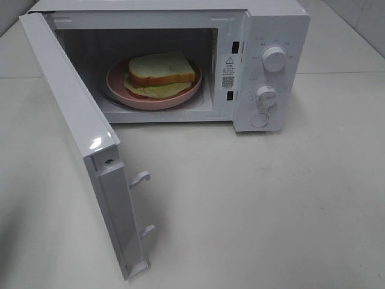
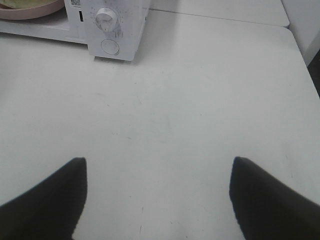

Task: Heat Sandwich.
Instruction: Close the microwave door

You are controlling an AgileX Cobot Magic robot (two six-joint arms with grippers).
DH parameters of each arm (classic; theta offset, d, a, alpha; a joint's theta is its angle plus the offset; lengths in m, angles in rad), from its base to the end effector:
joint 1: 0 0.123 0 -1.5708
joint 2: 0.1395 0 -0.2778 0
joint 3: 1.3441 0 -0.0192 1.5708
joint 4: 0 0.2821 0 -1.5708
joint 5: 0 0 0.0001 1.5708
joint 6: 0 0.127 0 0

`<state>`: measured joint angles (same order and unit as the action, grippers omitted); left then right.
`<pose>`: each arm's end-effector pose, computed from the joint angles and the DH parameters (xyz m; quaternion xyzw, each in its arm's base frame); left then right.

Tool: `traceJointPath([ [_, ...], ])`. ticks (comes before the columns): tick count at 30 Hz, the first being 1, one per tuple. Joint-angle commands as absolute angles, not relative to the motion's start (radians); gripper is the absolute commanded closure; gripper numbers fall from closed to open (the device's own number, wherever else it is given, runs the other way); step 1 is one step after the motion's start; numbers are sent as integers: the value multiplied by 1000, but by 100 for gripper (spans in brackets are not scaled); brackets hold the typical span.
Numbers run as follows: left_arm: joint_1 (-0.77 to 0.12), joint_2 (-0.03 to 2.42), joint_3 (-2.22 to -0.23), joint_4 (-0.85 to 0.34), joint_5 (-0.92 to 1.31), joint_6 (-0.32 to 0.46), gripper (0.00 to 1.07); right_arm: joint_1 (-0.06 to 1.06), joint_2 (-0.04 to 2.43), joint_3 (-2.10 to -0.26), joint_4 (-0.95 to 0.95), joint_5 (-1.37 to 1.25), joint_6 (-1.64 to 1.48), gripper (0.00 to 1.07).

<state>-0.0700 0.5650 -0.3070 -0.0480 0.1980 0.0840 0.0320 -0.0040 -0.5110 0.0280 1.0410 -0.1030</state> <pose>0.1875 -0.0144 0.2280 0.0467 0.8234 -0.0132 0.5654 0.0611 0.0050 0.2821 -0.0574 0.8420 -0.0051 0.5364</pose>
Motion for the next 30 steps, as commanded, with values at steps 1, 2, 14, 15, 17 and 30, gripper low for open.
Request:
traceJointPath([
  [1,-73,633,-272,-53,16,89,106,24,-30,-509,30,1037,-95,31],
  [2,-73,657,-264,-53,-28,89,106,24,-30,-509,30,1037,-95,31],
  [14,-73,1013,-256,-40,-463,75,106,24,-30,-509,30,1037,-95,31],
  [15,-73,1013,-256,-40,-463,75,106,24,-30,-509,30,1037,-95,31],
  [17,-73,1085,-256,19,-557,25,106,24,-30,-509,30,1037,-95,31],
  [30,-73,1293,-273,305,-778,-167,106,24,-30,-509,30,1037,-94,31],
])
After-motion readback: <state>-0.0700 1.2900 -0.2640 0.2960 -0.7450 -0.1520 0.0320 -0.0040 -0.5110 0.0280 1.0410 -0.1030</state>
